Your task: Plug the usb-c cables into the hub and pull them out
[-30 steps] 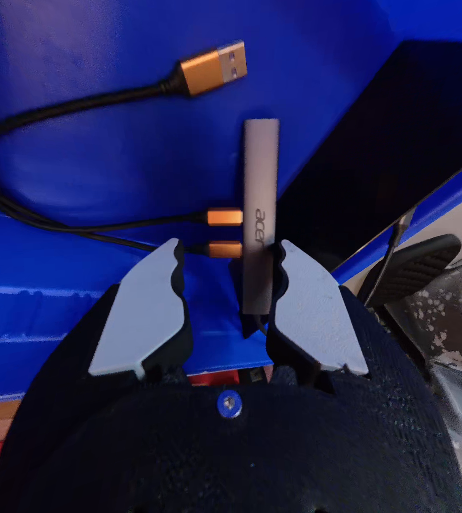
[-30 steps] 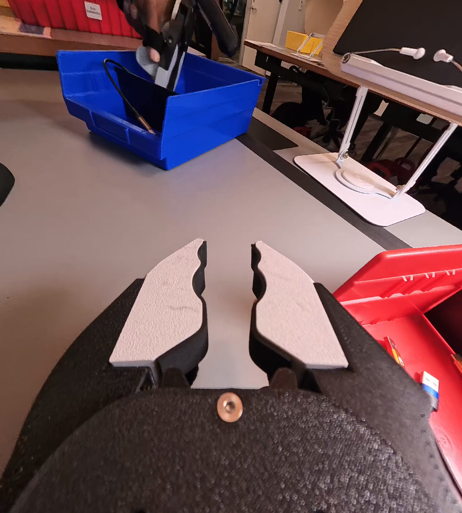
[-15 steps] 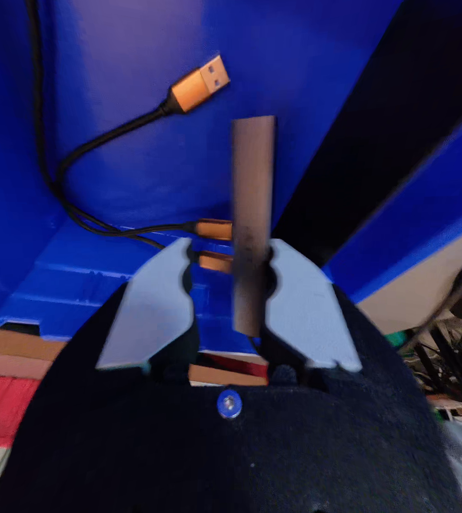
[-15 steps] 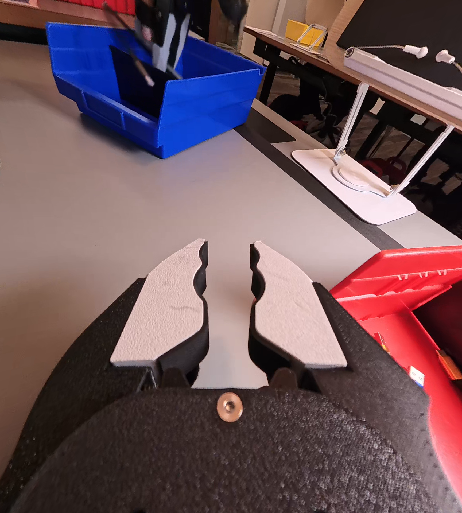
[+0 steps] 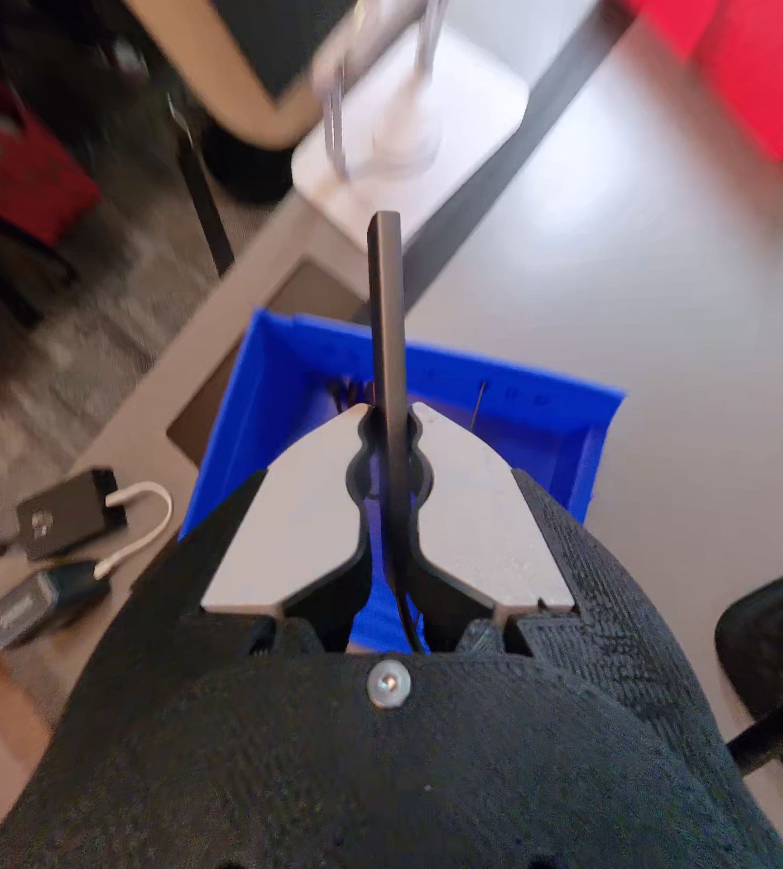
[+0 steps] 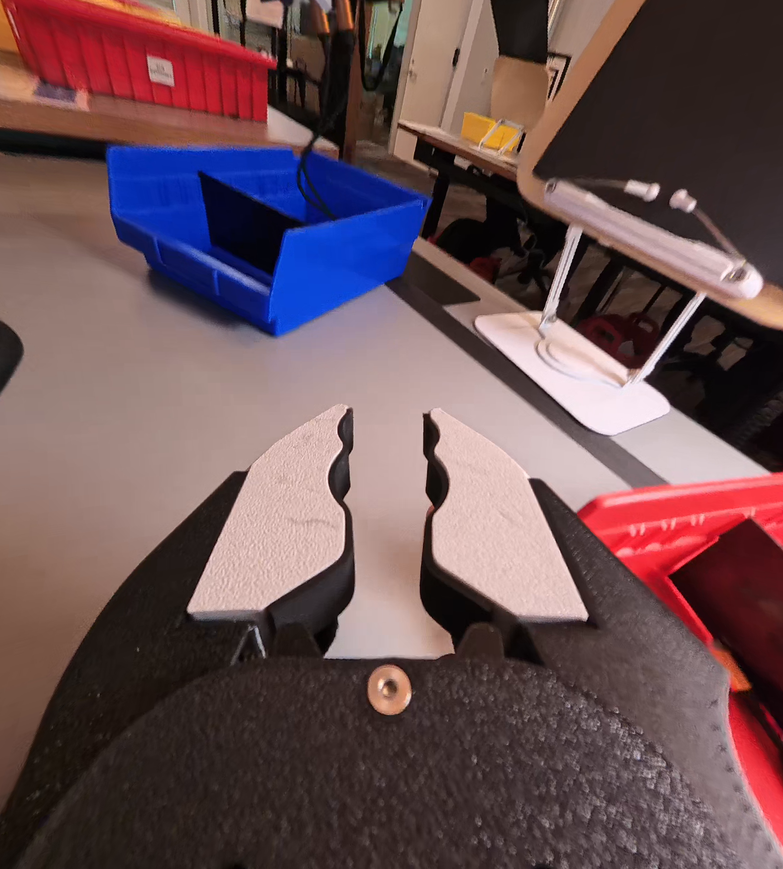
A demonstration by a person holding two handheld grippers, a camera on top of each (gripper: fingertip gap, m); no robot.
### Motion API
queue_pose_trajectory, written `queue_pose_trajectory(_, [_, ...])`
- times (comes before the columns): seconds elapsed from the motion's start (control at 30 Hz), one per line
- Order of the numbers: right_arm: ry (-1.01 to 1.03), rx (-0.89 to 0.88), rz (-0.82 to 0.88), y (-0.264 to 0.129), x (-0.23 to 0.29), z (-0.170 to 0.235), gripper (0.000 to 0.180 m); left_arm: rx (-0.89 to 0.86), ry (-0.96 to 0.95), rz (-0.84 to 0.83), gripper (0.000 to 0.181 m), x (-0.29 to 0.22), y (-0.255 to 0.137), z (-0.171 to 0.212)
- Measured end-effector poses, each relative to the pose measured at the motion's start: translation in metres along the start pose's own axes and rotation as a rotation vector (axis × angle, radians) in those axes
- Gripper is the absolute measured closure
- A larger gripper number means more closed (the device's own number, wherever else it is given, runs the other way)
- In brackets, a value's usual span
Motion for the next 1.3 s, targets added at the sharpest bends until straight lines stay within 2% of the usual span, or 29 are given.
queue_pose_trajectory(0.03, [0.000, -0.027, -0.001, 0.001, -0.001, -0.013, 0.152, -0.097, -0.009, -0.004, 0.169, -0.004, -0.009, -0.016])
queue_pose_trajectory(0.17, [-0.054, -0.155, 0.003, 0.000, -0.001, -0.080, 0.152, -0.442, -0.014, 0.048, 0.169, -0.036, -0.044, -0.075])
queue_pose_trajectory(0.33, [-0.135, -0.347, 0.011, -0.014, 0.000, -0.175, 0.151, -0.817, 0.035, 0.272, 0.169, -0.115, -0.081, -0.130])
queue_pose_trajectory(0.43, [-0.138, -0.393, -0.037, -0.024, 0.002, -0.208, 0.150, -1.001, 0.080, 0.449, 0.169, -0.170, -0.097, -0.147])
queue_pose_trajectory(0.53, [-0.110, -0.428, -0.138, -0.037, 0.010, -0.220, 0.150, -1.109, 0.129, 0.610, 0.169, -0.219, -0.096, -0.154])
queue_pose_trajectory(0.63, [-0.115, -0.356, -0.240, -0.035, 0.021, -0.202, 0.149, -1.128, 0.152, 0.744, 0.169, -0.256, -0.077, -0.156])
queue_pose_trajectory(0.7, [-0.124, -0.331, -0.285, -0.031, 0.027, -0.191, 0.150, -1.079, 0.168, 0.809, 0.169, -0.275, -0.059, -0.158])
queue_pose_trajectory(0.8, [-0.145, -0.310, -0.353, -0.029, 0.037, -0.183, 0.170, -1.025, 0.200, 0.812, 0.169, -0.292, -0.037, -0.156])
queue_pose_trajectory(0.87, [-0.150, -0.295, -0.379, -0.029, 0.039, -0.180, 0.172, -1.020, 0.189, 0.822, 0.170, -0.293, -0.035, -0.154])
queue_pose_trajectory(0.97, [-0.188, -0.265, -0.420, -0.032, 0.044, -0.172, 0.172, -0.936, 0.281, 0.741, 0.170, -0.295, -0.030, -0.144])
queue_pose_trajectory(1.07, [-0.214, -0.241, -0.433, -0.044, 0.040, -0.170, 0.173, -0.868, 0.354, 0.616, 0.161, -0.283, -0.032, -0.133])
queue_pose_trajectory(1.2, [-0.251, -0.192, -0.395, -0.062, 0.028, -0.165, 0.173, -0.867, 0.275, 0.369, 0.165, -0.231, -0.041, -0.127])
queue_pose_trajectory(1.3, [-0.264, -0.129, -0.387, -0.065, 0.024, -0.156, 0.173, -0.893, 0.210, 0.317, 0.165, -0.211, -0.056, -0.123])
Point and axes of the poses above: each gripper's, where its closed fingertips meet, y out along the fingers, z out of its underside, x = y × z across the jaws, the point moved 1 cm from there along -y, back along the fingers, and after that the axes turned 4 degrees about y, right-handed, at the moved point
